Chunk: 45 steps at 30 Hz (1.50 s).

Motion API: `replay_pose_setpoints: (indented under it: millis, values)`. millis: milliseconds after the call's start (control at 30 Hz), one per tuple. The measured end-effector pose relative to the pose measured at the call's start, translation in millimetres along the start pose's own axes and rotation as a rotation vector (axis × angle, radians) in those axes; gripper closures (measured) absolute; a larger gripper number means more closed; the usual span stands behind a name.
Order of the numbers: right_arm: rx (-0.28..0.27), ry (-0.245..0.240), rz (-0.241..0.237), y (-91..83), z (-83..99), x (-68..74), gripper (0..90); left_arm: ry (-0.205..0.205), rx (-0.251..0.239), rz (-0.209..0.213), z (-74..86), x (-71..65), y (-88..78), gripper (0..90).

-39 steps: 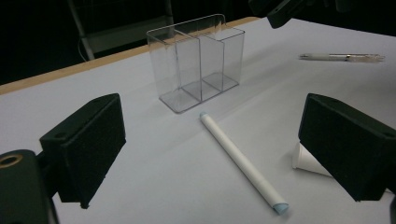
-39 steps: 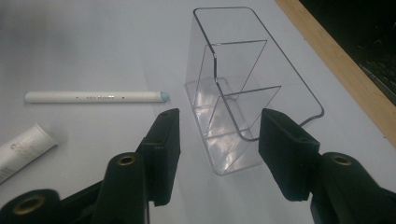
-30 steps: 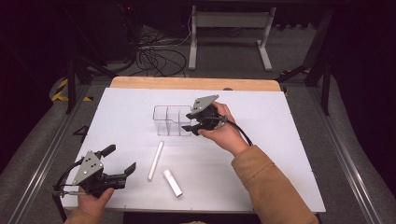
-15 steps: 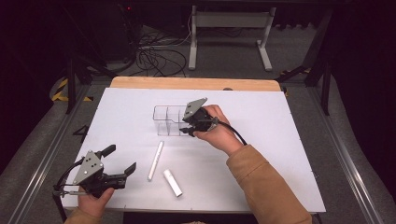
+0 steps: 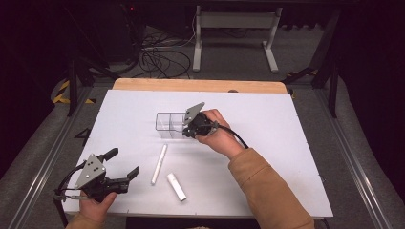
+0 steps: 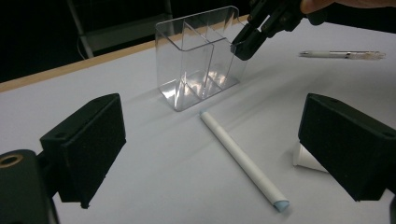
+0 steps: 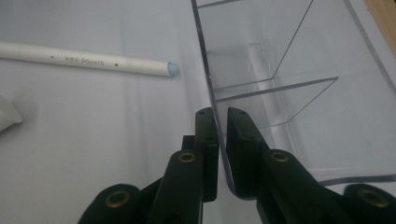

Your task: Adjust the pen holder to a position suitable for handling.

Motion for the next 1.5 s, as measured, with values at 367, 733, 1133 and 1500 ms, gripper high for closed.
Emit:
replay_pose_setpoints:
  millis: [367,733,1133,1500]
  values:
    - [0.006,-0.046,0.015,-2.4,-1.6,-5.4,89.0,-0.003,0.0,0.004,0.5,-0.2,-0.1,8.0]
    - [-0.02,-0.041,-0.055,-55.3,14.7,-13.7,89.0,-0.001,0.005,0.005,0.8,-1.1,1.4,8.1]
    - [0.0,-0.053,-0.163,-76.0,47.1,3.9,89.0,-0.002,0.007,0.007,0.8,-2.3,2.3,8.0]
    - [0.025,-0.042,-0.203,-83.2,56.1,25.3,88.6,-0.002,0.011,0.006,1.0,-3.1,3.2,8.0]
Point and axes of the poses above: each handheld gripper's, and its own axes: y roughly forward along the jaws, z roughly out of its underside, x roughly to its left, the point moved 10 cm from there along y, roughly forward along the jaws, and after that the axes turned 14 degrees about z, right-handed, at the moved point
